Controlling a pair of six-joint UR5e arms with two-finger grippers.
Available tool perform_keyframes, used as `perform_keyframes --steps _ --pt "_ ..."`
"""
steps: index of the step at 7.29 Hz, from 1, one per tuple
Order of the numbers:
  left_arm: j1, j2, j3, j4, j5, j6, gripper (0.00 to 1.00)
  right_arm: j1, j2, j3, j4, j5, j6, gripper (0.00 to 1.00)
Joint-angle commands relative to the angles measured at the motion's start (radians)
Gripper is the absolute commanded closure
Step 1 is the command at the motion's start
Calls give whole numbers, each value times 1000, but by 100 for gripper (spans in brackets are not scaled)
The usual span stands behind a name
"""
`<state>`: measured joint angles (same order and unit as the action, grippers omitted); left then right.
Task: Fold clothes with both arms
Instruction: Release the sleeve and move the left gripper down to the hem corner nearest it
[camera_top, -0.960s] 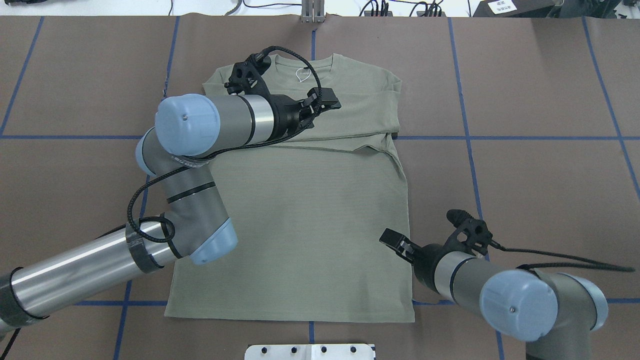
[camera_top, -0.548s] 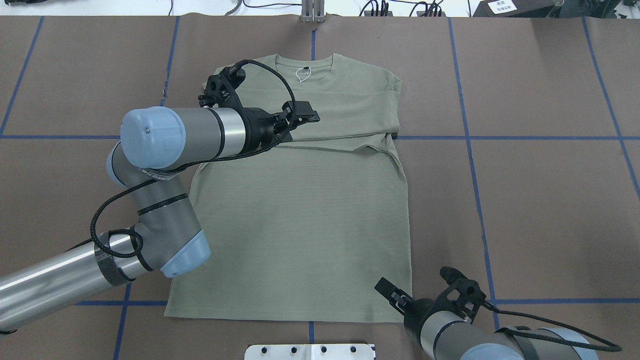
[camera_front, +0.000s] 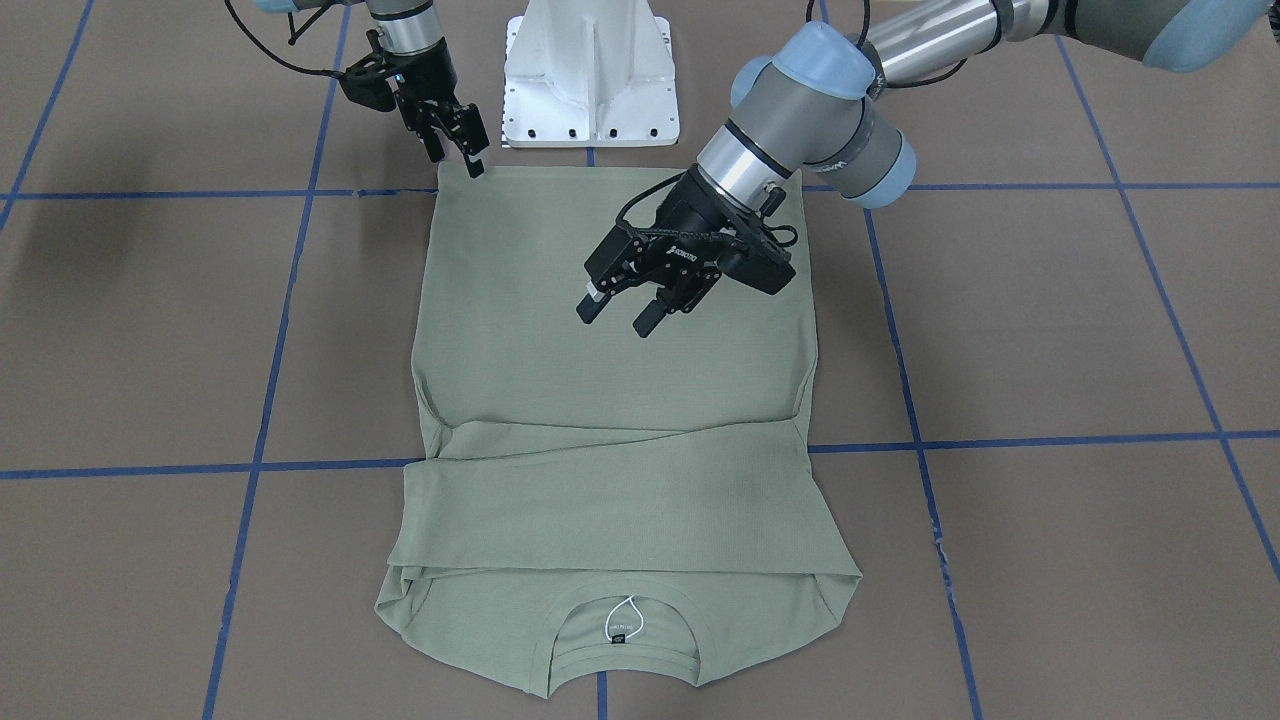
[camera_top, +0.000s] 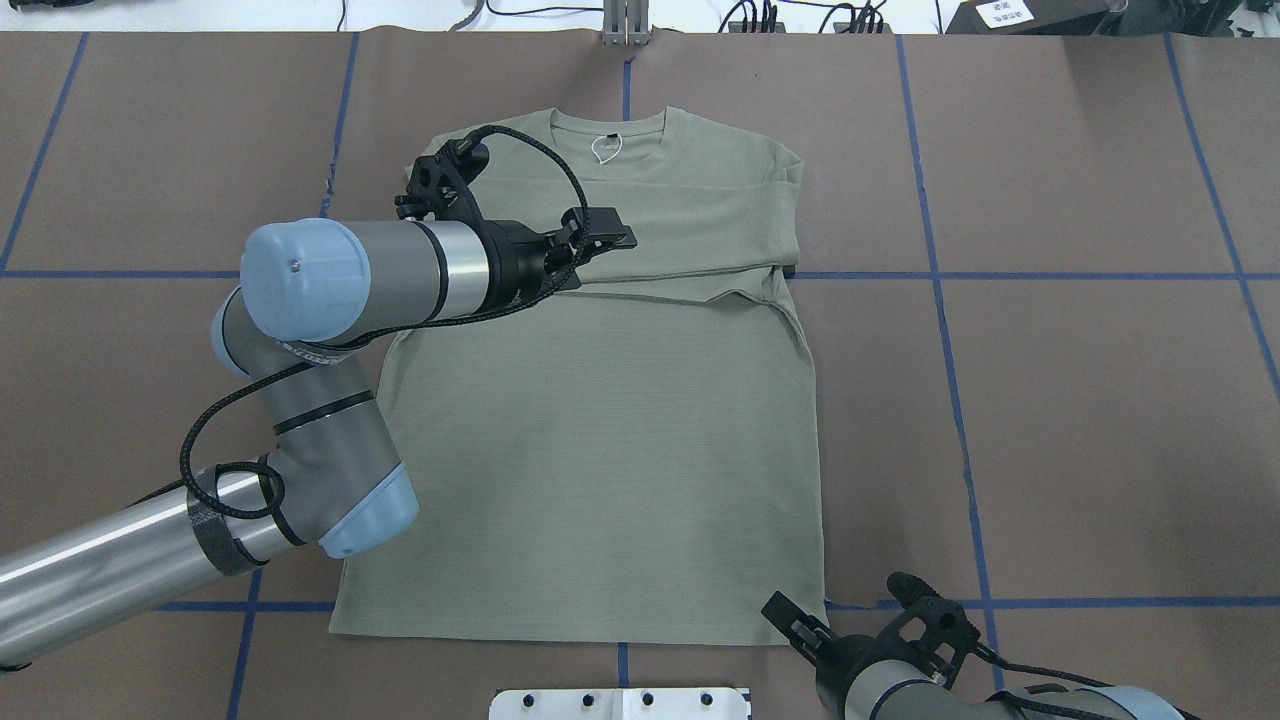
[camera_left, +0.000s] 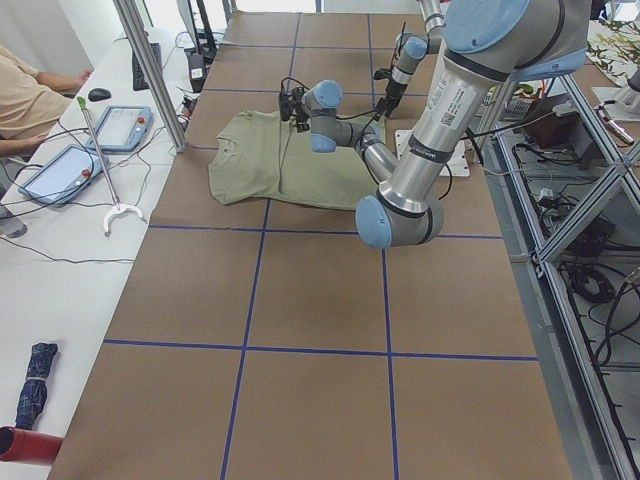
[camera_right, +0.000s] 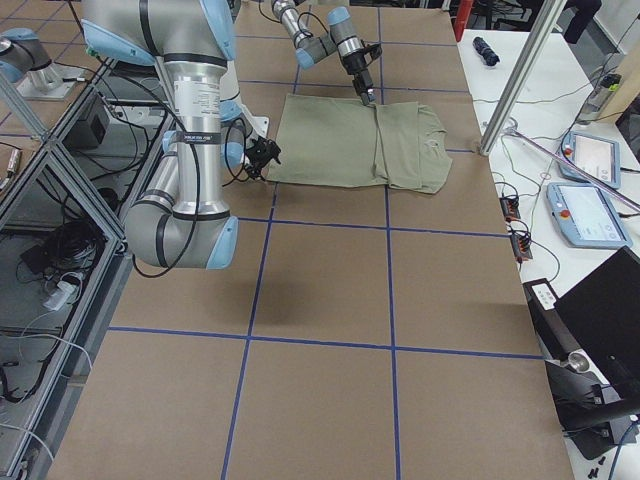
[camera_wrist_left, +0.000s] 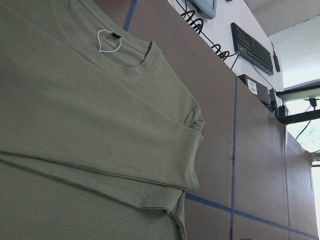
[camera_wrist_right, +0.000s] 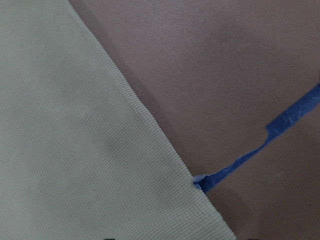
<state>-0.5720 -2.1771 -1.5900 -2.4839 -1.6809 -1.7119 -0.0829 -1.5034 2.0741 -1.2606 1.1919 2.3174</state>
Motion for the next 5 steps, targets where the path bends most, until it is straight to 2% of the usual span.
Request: perform_keyframes --steps 1,2,3,4,5 --pt "3 -1 2 0 1 0 10 -6 -17 4 -9 9 7 20" --pt "3 -1 2 0 1 0 10 -6 -17 17 -9 9 8 50" --pt "3 0 2 0 1 0 9 -6 -17 17 -9 9 28 87" --pt "3 0 2 0 1 0 10 -8 -15 18 -9 9 30 100" --pt "3 0 4 0 1 0 9 -6 -17 17 -11 9 30 100"
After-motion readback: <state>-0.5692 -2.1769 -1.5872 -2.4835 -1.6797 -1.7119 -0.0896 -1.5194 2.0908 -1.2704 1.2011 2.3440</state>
